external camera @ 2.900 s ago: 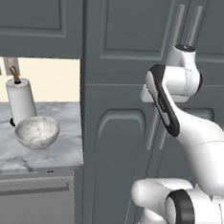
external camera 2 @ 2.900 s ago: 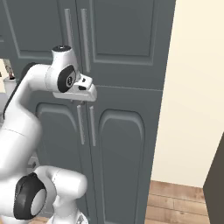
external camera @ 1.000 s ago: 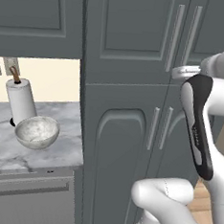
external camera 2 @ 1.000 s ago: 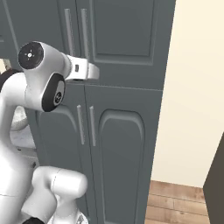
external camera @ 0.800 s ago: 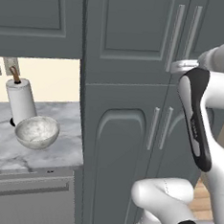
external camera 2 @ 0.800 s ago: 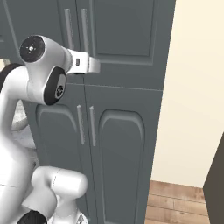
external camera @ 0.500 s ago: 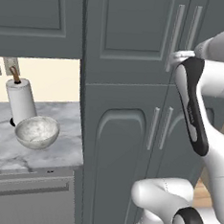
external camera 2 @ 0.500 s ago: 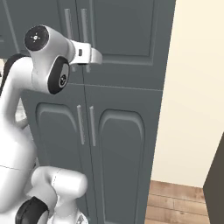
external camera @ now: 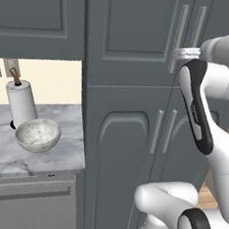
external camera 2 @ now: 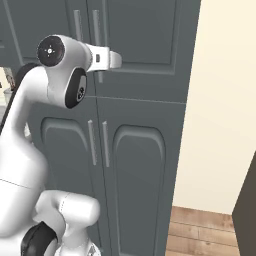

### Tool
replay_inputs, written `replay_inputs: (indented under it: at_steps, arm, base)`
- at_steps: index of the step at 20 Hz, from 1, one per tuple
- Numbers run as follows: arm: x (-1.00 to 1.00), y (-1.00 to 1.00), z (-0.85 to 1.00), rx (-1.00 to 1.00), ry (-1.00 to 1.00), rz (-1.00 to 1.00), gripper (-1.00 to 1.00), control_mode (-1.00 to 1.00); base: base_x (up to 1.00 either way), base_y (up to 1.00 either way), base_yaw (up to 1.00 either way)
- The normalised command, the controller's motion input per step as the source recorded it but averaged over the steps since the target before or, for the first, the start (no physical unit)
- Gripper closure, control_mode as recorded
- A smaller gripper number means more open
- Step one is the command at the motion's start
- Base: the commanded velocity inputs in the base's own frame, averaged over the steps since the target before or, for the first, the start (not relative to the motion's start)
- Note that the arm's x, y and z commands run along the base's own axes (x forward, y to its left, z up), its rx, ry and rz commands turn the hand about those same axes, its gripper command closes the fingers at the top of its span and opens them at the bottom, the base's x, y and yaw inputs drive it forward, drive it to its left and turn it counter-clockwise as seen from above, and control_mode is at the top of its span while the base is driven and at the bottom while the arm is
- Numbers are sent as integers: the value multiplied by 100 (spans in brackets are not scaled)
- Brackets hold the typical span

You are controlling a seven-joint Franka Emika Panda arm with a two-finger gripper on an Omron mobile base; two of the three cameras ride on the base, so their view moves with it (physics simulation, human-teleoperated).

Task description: Open the cabinet. Pick the bowls from the counter and place them in the cabinet. Then close the cabinet.

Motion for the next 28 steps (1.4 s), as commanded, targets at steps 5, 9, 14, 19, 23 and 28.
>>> replay_inputs:
  at_steps: [5, 9, 14, 19, 23, 28]
  arm:
    - [41, 0, -7, 0, -17, 2, -100, -100]
    - [60, 0, 0, 0, -3, 0, -100, -100]
    - [67, -4, 0, 0, 0, 0, -100, -100]
    - [74, 0, -11, 0, 0, 0, -100, -100]
    - [60, -35, -46, -1, -7, 2, 100, -100]
    - [-5, -96, -17, 4, -14, 0, 100, -100]
  base:
    - [0, 0, 0]
    - [0, 0, 0]
    - [0, 0, 0]
    - [0, 0, 0]
    - [0, 0, 0]
    - [0, 0, 0]
